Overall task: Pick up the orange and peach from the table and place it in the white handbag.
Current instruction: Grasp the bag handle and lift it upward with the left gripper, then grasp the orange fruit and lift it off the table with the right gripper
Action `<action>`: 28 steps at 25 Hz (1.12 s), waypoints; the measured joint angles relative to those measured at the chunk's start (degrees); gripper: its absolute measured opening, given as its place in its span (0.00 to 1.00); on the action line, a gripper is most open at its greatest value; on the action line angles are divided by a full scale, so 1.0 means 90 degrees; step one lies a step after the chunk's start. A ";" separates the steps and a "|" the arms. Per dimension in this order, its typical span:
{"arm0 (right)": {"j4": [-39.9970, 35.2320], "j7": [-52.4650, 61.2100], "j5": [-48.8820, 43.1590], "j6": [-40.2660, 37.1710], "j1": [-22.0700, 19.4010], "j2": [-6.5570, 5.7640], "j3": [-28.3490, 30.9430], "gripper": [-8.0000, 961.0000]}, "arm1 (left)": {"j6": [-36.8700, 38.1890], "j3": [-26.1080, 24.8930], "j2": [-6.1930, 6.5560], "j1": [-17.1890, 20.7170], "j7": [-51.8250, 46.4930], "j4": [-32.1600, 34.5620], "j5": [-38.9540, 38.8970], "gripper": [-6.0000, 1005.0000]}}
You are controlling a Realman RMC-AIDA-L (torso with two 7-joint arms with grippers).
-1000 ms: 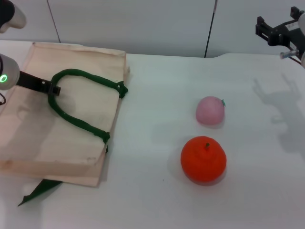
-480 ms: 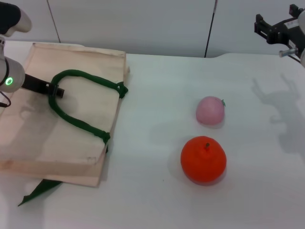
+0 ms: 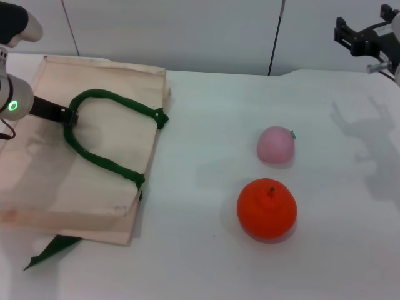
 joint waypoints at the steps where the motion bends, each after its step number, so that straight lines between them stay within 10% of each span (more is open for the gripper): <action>1: -0.0009 0.0000 0.0000 0.0000 -0.0001 0.0000 0.0002 0.90 | 0.0002 0.0000 0.0001 -0.0002 -0.0029 0.0000 0.0000 0.34; 14: -0.0023 -0.0046 -0.0002 -0.0064 -0.0034 -0.0007 -0.0037 0.90 | -0.0256 -0.0001 0.0007 -0.0164 0.0135 0.0153 -0.0184 0.13; 28: -0.0184 -0.0076 -0.0051 -0.0311 -0.0305 -0.0029 0.0023 0.90 | -0.2365 0.0007 -0.0037 0.0641 -0.0114 0.4490 -0.1308 0.12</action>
